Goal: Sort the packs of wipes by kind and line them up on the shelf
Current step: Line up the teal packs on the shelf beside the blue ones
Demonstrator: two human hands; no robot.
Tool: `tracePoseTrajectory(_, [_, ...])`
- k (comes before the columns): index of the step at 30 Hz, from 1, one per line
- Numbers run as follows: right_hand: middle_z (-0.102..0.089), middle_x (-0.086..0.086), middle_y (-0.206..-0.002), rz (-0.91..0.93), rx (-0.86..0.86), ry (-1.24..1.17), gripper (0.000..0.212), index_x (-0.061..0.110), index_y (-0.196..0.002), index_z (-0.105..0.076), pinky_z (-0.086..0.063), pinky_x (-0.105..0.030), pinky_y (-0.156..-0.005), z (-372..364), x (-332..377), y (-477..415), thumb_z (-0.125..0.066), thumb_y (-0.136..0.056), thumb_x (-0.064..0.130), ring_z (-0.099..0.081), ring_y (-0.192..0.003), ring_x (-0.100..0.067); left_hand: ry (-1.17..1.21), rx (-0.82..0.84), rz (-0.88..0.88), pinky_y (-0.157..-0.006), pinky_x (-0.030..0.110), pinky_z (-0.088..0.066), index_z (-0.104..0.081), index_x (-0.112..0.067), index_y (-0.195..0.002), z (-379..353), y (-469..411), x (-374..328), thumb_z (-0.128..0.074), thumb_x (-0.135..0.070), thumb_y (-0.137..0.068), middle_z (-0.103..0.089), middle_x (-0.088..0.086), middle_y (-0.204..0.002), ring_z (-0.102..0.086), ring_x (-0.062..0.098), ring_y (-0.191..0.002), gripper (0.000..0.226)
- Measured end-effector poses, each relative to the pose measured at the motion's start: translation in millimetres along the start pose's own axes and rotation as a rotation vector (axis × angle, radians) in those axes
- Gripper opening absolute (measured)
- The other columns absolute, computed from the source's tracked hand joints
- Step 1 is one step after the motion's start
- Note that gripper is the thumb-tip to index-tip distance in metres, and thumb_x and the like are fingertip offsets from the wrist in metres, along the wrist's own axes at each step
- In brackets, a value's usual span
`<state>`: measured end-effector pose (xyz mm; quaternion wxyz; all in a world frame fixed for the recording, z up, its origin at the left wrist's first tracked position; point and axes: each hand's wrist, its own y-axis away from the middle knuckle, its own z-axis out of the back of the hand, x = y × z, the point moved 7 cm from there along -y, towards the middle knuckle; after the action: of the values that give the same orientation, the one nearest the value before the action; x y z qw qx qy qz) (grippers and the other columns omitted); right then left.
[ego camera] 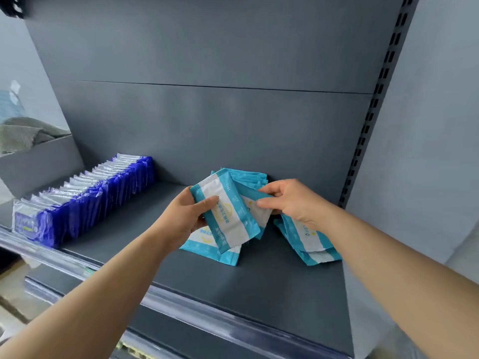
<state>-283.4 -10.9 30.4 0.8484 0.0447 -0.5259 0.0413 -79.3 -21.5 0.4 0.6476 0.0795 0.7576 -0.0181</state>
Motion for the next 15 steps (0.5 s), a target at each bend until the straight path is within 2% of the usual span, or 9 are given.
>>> tracePoseTrajectory(2, [-0.068, -0.003, -0.099, -0.055, -0.026, -0.122, 0.016, 0.012, -0.101, -0.064, -0.058, -0.024, -0.073, -9, 2, 1, -0.066, -0.087, 0.005, -0.066, -0.083, -0.012, -0.035, 0.048, -0.006, -0.074, 0.035, -0.061, -0.055, -0.012, -0.112, 9, -7, -5, -0.061, -0.011, -0.091, -0.073, 0.005, -0.101, -0.072, 0.021, -0.091, 0.022])
tracePoseTrajectory(4, [-0.068, -0.006, -0.096, -0.085, -0.088, -0.173, 0.010, 0.011, -0.095, -0.063, -0.059, -0.025, -0.067, -10, 5, 4, -0.061, -0.090, 0.002, -0.067, -0.080, -0.013, -0.098, 0.051, -0.043, -0.069, 0.031, -0.061, -0.054, -0.010, -0.113, 25, -14, -12, -0.063, -0.010, -0.090, -0.073, 0.006, -0.101, -0.072, 0.018, -0.087, 0.024])
tracePoseTrajectory(10, [-0.069, -0.013, -0.103, -0.153, -0.323, -0.218, 0.008, 0.011, -0.097, -0.061, -0.060, -0.037, -0.073, -1, 7, 21, -0.055, -0.095, 0.007, -0.069, -0.090, -0.020, -0.233, 0.027, -0.057, -0.070, 0.040, -0.057, -0.046, -0.015, -0.112, 69, -30, -19, -0.057, -0.018, -0.096, -0.069, 0.006, -0.101, -0.070, 0.015, -0.081, 0.019])
tracePoseTrajectory(12, [-0.069, -0.012, -0.102, -0.172, -0.359, -0.235, 0.007, 0.010, -0.097, -0.060, -0.060, -0.038, -0.073, -6, 7, 28, -0.054, -0.095, 0.007, -0.070, -0.090, -0.020, -0.219, 0.046, -0.022, -0.063, 0.037, -0.056, -0.041, -0.016, -0.114, 71, -31, -17, -0.053, -0.018, -0.099, -0.067, 0.006, -0.100, -0.068, 0.015, -0.080, 0.019])
tracePoseTrajectory(15, [-0.069, -0.011, -0.103, -0.193, -0.429, -0.225, 0.006, 0.011, -0.097, -0.060, -0.059, -0.040, -0.077, -12, 7, 36, -0.055, -0.095, 0.008, -0.069, -0.090, -0.019, -0.028, 0.098, 0.081, -0.048, 0.029, -0.054, -0.039, -0.013, -0.113, 66, -28, -13, -0.050, -0.005, -0.098, -0.066, 0.007, -0.094, -0.069, 0.016, -0.074, 0.021])
